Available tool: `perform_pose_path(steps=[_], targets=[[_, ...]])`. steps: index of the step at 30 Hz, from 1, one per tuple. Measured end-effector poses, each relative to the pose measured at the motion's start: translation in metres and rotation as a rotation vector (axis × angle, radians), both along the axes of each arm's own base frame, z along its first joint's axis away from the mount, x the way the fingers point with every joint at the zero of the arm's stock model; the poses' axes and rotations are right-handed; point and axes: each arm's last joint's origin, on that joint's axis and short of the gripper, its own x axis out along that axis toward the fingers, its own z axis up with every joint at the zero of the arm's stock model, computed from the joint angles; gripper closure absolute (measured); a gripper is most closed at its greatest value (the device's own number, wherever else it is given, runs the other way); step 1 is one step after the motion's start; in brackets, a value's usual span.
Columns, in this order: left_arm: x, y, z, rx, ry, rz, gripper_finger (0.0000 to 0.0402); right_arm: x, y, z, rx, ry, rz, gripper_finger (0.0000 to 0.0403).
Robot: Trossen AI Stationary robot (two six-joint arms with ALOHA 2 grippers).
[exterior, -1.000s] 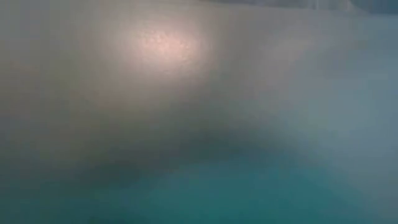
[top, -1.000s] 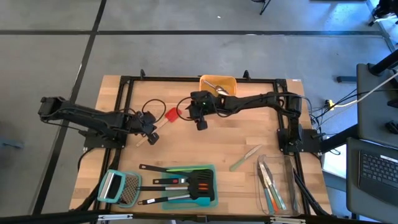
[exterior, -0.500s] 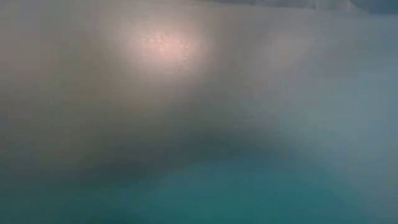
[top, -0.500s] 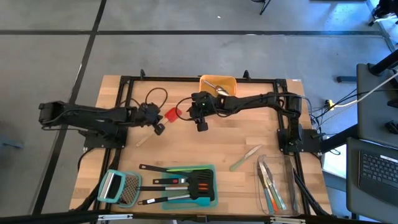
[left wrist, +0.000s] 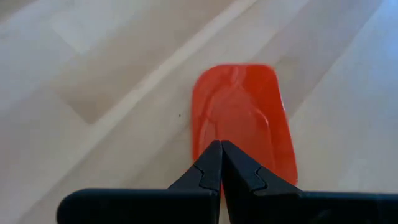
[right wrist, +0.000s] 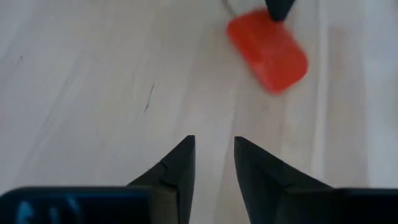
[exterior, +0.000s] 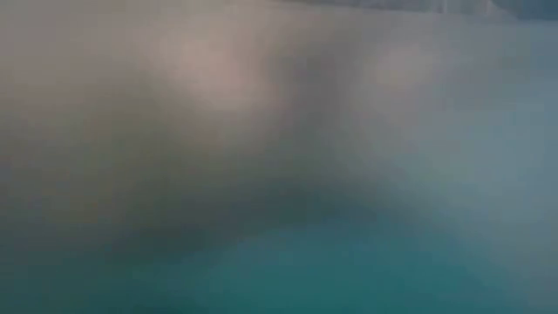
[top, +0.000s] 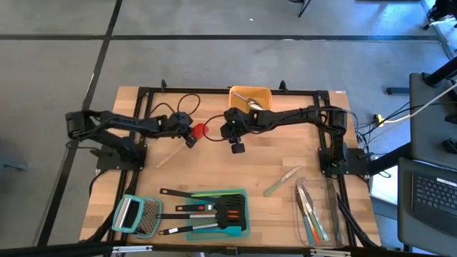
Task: Pick & Place Kitchen Items
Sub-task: Put the red spatula into the blue bin
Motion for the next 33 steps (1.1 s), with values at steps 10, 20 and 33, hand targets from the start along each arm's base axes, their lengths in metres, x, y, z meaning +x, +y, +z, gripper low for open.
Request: perform_pose_path(steps=[10,20,33], targets=[[0.015,0.007,-0.011,-0.042,-0.051,-0.071,0.0400,-0.010,0.014,-0.009,0.044,0.151,0.006,0.0327],[0.037,0.006,-0.010,-0.017,-0.016,-0.165,0.0400,-0.015,0.033,-0.013,0.052,0.238,0.050,0.0341],[0.009,-0.031,0.048,0.011,-0.067,-0.141,0.0394,-0.018,0.035,-0.014,0.063,0.280,0.044,0.0341]])
